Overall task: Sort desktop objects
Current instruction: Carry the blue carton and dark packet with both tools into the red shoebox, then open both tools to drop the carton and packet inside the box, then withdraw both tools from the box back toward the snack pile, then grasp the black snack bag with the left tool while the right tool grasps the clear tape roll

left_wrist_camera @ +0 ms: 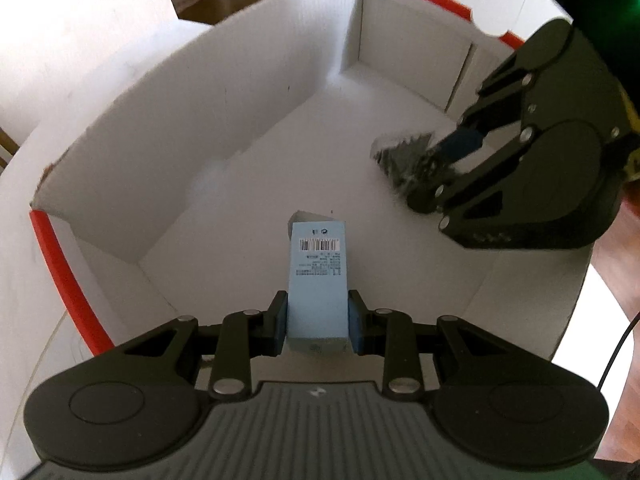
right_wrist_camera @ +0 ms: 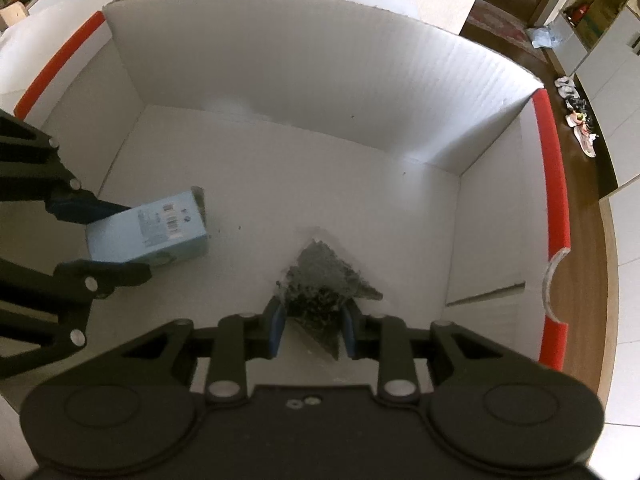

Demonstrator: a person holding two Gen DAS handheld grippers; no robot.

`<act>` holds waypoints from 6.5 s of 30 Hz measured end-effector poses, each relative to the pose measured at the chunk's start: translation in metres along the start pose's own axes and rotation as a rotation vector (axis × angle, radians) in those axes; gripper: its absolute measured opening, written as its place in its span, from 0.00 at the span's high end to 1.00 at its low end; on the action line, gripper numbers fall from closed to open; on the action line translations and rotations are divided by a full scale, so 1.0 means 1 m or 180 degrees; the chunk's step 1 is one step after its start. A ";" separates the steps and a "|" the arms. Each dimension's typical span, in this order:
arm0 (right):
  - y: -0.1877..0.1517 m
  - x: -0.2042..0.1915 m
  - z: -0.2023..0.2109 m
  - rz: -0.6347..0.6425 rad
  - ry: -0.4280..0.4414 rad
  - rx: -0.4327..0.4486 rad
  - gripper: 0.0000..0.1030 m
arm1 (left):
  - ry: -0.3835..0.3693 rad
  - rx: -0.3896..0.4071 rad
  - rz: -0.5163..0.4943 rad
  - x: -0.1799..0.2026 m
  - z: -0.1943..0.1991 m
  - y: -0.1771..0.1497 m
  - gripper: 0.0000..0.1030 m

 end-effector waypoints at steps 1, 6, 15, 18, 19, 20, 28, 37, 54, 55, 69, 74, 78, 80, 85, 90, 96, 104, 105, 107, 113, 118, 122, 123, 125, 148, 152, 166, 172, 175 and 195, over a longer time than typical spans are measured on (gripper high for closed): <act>0.001 0.000 0.000 0.0001 0.0004 0.0003 0.71 | -0.0006 0.0000 0.0005 -0.001 0.000 -0.001 0.72; 0.003 -0.002 0.002 0.0060 -0.0006 0.0018 0.62 | 0.0006 -0.0035 -0.0034 -0.002 -0.004 0.000 0.72; 0.008 0.009 0.009 -0.0018 0.0004 0.0146 0.44 | -0.0037 0.0062 0.0028 -0.002 0.004 -0.001 0.55; 0.004 0.010 0.014 -0.0034 0.0016 0.0216 0.39 | -0.0023 0.0137 0.0013 0.001 0.006 0.004 0.48; 0.003 0.010 0.017 -0.0043 0.0020 0.0246 0.38 | -0.0028 0.0157 0.0018 0.002 0.005 0.006 0.46; 0.004 0.010 0.019 -0.0048 0.0025 0.0269 0.38 | -0.0041 0.0185 0.0029 0.002 0.006 0.007 0.45; 0.005 0.012 0.036 -0.0102 0.0083 0.0395 0.38 | -0.0013 0.0334 0.0081 0.000 0.021 0.010 0.45; 0.001 0.018 0.058 -0.0172 0.0138 0.0559 0.38 | -0.0004 0.0496 0.0092 0.003 0.041 0.009 0.45; -0.013 0.003 0.119 -0.0175 0.0114 0.1087 0.25 | 0.0408 0.1117 0.0302 0.004 0.101 -0.001 0.33; -0.014 0.003 0.122 -0.0185 0.0112 0.1108 0.23 | 0.0407 0.1122 0.0318 0.004 0.104 -0.003 0.32; -0.024 -0.014 0.145 -0.0214 0.0084 0.1370 0.13 | 0.0485 0.1390 0.0601 -0.001 0.129 -0.023 0.01; -0.027 -0.020 0.155 -0.0196 0.0108 0.1446 0.12 | 0.0444 0.1516 0.0657 0.003 0.142 -0.030 0.01; -0.032 -0.025 0.161 -0.0211 0.0123 0.1474 0.12 | 0.0403 0.1597 0.0688 0.006 0.152 -0.036 0.01; -0.035 -0.029 0.165 -0.0217 0.0101 0.1497 0.12 | 0.0363 0.1643 0.0699 0.008 0.157 -0.040 0.01; -0.042 -0.042 0.176 -0.0252 0.0060 0.1551 0.12 | 0.0363 0.1738 0.0698 0.008 0.173 -0.054 0.01; -0.048 -0.060 0.186 -0.0296 0.0057 0.1617 0.12 | 0.0368 0.1849 0.0692 0.002 0.190 -0.071 0.01; -0.055 -0.091 0.191 -0.0254 0.0094 0.1688 0.12 | 0.0429 0.1961 0.0705 -0.008 0.210 -0.092 0.01; -0.057 -0.131 0.194 -0.0304 0.0136 0.1798 0.13 | 0.0517 0.2041 0.0698 -0.027 0.229 -0.121 0.01; -0.057 -0.136 0.194 -0.0301 0.0155 0.1804 0.13 | 0.0523 0.2047 0.0713 -0.031 0.231 -0.125 0.01; -0.058 -0.147 0.193 -0.0286 0.0184 0.1812 0.13 | 0.0536 0.2053 0.0749 -0.038 0.235 -0.131 0.01; -0.060 -0.175 0.185 -0.0312 0.0223 0.1772 0.14 | 0.0641 0.2057 0.0835 -0.060 0.246 -0.155 0.01; -0.061 -0.199 0.183 -0.0299 0.0235 0.1786 0.14 | 0.0768 0.2043 0.0899 -0.081 0.252 -0.178 0.01; -0.062 -0.218 0.179 -0.0295 0.0270 0.1767 0.15 | 0.0817 0.1998 0.1023 -0.100 0.254 -0.195 0.01; -0.063 -0.222 0.178 -0.0291 0.0270 0.1755 0.15 | 0.0832 0.1989 0.1050 -0.105 0.255 -0.200 0.01; -0.064 -0.230 0.173 -0.0293 0.0278 0.1726 0.15 | 0.0853 0.1961 0.1127 -0.116 0.255 -0.209 0.01; -0.070 -0.265 0.114 -0.0255 0.0156 0.1552 0.18 | 0.1387 0.1585 0.1537 -0.199 0.233 -0.284 0.01; -0.069 -0.265 0.105 -0.0256 0.0125 0.1510 0.18 | 0.1409 0.1479 0.1671 -0.209 0.225 -0.291 0.02; -0.068 -0.266 0.074 -0.0242 0.0044 0.1356 0.22 | 0.1426 0.1327 0.1766 -0.228 0.203 -0.294 0.12; -0.070 -0.261 0.060 -0.0287 -0.0006 0.1257 0.24 | 0.1367 0.1225 0.1841 -0.231 0.190 -0.297 0.23; -0.069 -0.259 0.054 -0.0322 -0.0021 0.1229 0.24 | 0.1350 0.1190 0.1895 -0.233 0.186 -0.299 0.26; -0.063 -0.256 0.040 -0.0371 -0.0107 0.1218 0.27 | 0.1187 0.1016 0.1993 -0.234 0.159 -0.303 0.42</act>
Point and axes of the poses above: each gripper's, at about its wrist camera, not at the fingertips, and z roughly against the way its jaws point, x to its right, y to its top, the point moved 7 cm from there along -z, roughly the way its jaws point, and after that the axes turned 9 degrees about x, right-handed, at the moved point
